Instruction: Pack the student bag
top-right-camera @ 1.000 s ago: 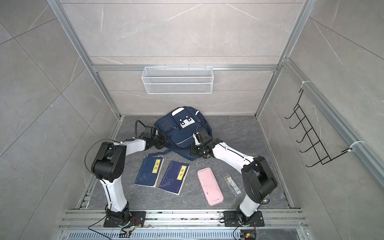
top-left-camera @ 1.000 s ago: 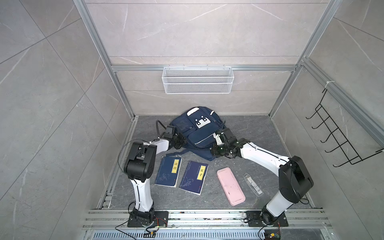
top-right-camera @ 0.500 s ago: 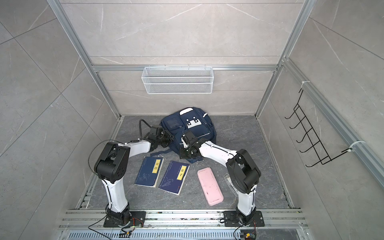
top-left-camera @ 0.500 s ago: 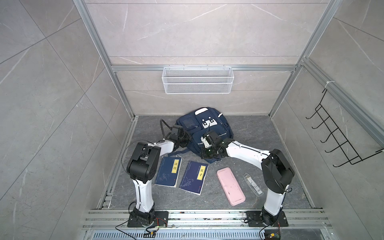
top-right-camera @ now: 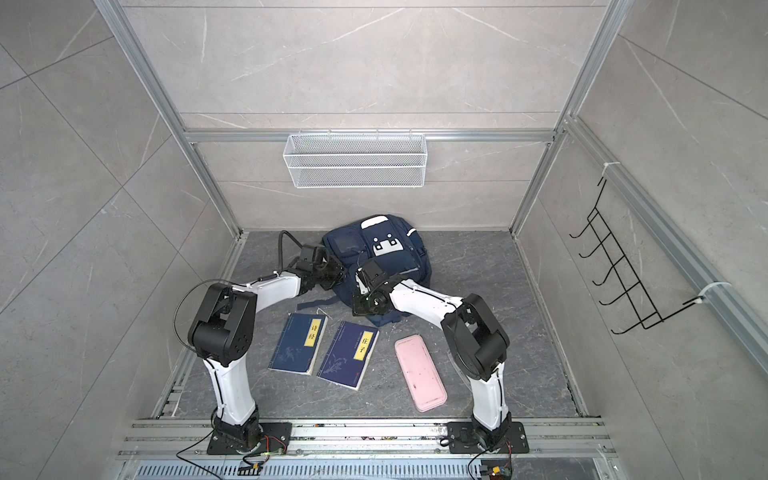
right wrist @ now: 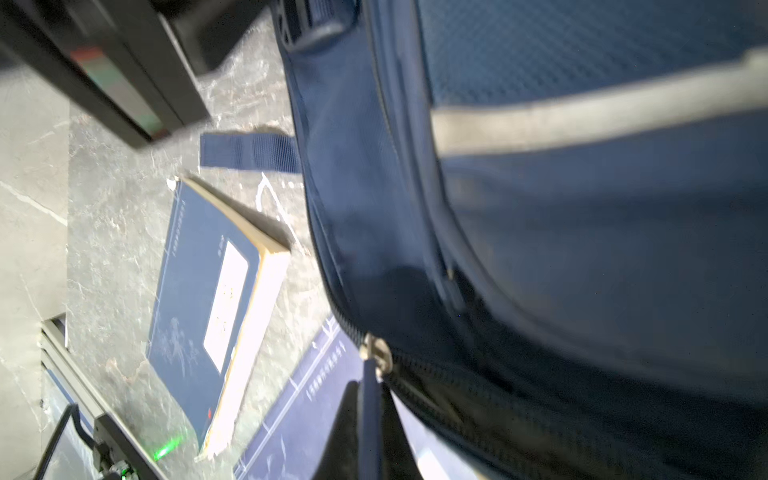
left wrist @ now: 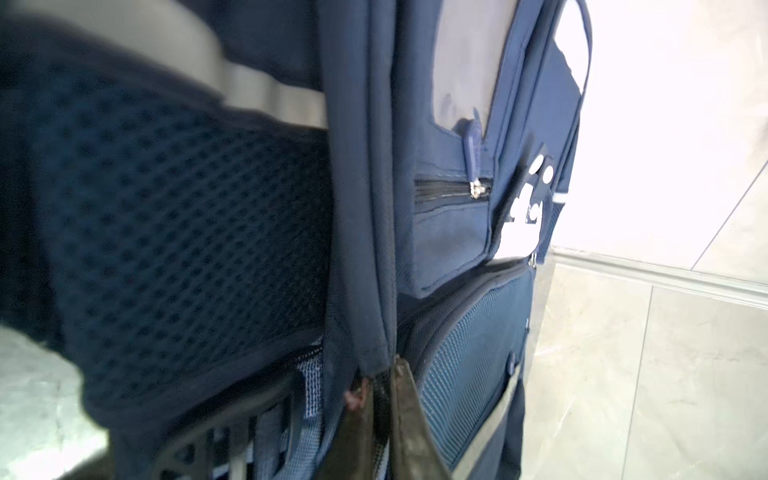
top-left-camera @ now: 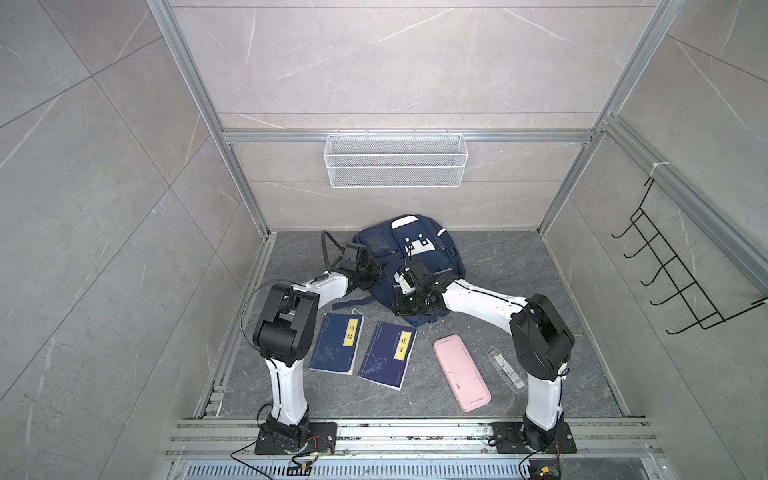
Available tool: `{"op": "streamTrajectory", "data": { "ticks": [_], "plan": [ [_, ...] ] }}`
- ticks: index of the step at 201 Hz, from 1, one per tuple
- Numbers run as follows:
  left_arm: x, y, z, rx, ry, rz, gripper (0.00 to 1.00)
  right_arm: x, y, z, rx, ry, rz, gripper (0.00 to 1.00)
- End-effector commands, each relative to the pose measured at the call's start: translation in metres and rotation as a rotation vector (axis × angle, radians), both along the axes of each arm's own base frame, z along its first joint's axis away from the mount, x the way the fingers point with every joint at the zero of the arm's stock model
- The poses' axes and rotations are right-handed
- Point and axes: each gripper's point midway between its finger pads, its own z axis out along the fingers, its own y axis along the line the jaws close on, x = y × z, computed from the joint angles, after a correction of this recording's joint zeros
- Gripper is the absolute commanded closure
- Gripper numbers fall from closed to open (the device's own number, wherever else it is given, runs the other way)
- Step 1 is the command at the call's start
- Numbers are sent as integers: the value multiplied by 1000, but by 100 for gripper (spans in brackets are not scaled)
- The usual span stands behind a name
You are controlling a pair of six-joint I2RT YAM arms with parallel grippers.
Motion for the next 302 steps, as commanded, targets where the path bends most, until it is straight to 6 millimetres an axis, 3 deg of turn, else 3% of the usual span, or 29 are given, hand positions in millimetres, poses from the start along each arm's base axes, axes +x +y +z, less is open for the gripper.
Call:
{"op": "streamTrajectory", "data": {
  "ticks": [1,18,53,78,95,132,194,302],
  "plan": [
    [-4,-7,47,76,-85,-137,74,-7,-18,26,-5,-70,1,100],
    [-5,2,51,165,-89,-161,65,-13,-33,31,-18,-84,-13,100],
    [-4,15,57,309,-83,-206,63,-22,-71,31,-53,-98,-66,100],
    [-3,6,48,313,-46,-268,63,-27,-94,26,-64,-86,-105,100],
    [-6,-7,41,292,-31,-306,63,-31,-99,23,-72,-79,-104,100],
    [-26,-22,24,308,1,-362,63,-45,-99,9,-71,-32,-78,100],
    [-47,-23,-21,295,79,-386,63,-56,-87,-15,-59,12,-50,100],
    [-51,-34,-38,216,108,-382,65,-39,-35,-29,-24,38,-3,99]
  ]
}}
